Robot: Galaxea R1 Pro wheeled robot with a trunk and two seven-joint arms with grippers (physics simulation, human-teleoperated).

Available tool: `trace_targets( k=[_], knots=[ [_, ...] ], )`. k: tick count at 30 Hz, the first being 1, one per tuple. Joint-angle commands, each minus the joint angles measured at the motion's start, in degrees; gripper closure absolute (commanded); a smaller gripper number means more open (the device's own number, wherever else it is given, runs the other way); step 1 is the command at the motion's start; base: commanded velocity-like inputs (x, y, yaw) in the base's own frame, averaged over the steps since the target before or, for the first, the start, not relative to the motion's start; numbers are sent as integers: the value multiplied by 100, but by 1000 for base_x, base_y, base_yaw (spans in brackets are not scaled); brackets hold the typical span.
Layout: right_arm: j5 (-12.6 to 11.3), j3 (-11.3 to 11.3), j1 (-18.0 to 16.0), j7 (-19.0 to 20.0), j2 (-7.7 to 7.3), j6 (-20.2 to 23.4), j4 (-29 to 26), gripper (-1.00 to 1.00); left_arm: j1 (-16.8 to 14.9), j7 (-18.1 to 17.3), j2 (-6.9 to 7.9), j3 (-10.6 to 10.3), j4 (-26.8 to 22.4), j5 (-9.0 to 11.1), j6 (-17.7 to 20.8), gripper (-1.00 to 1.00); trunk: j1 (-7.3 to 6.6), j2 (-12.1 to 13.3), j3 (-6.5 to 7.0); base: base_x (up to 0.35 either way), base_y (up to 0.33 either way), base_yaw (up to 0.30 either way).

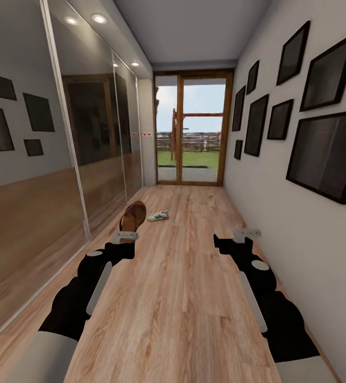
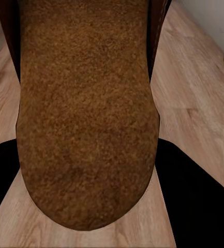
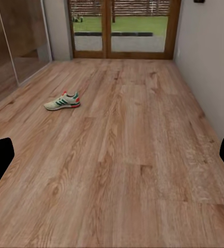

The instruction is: Pick up the two gym shoes and the two sandals from the corridor floor and place them onto the hallstand (shoe rack) in the corridor, making sure they are on the rack and not on the floor. Arrange them so the two gym shoes are next to each other and the two sandals are next to each other.

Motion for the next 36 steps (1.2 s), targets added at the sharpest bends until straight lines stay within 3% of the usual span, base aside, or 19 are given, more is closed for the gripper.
trace_targets(
  k=[1,22,24,27,29,31,36],
  knots=[
    [-45,9,-4,-52,0,24,-10,-100,-4,16,-1,2,-6,42,30,100,2,-3,-7,346,0,0],
    [-74,9,-4,-27,-17,24,-9,-100,23,10,-1,2,-21,26,-32,100,2,-3,-7,345,-61,0],
    [-81,5,-4,-27,-21,24,-8,-100,95,4,1,3,-31,22,-271,100,2,-3,-7,320,-75,0],
    [-89,2,-4,-24,-24,24,-8,-100,340,8,5,2,-48,20,-1177,100,2,-3,-7,303,-75,0],
    [-90,-1,-4,-27,-25,24,-8,-100,647,13,10,4,-94,18,-2093,100,2,-3,-7,315,-75,0],
    [-90,-3,-4,-29,-25,24,-9,-100,843,14,13,7,-162,18,-2548,100,2,-3,-7,328,-75,0],
    [-90,-6,-4,-35,-25,24,-8,-100,1034,23,25,9,-255,19,-2958,100,2,-3,-7,339,-75,0]
  ],
)
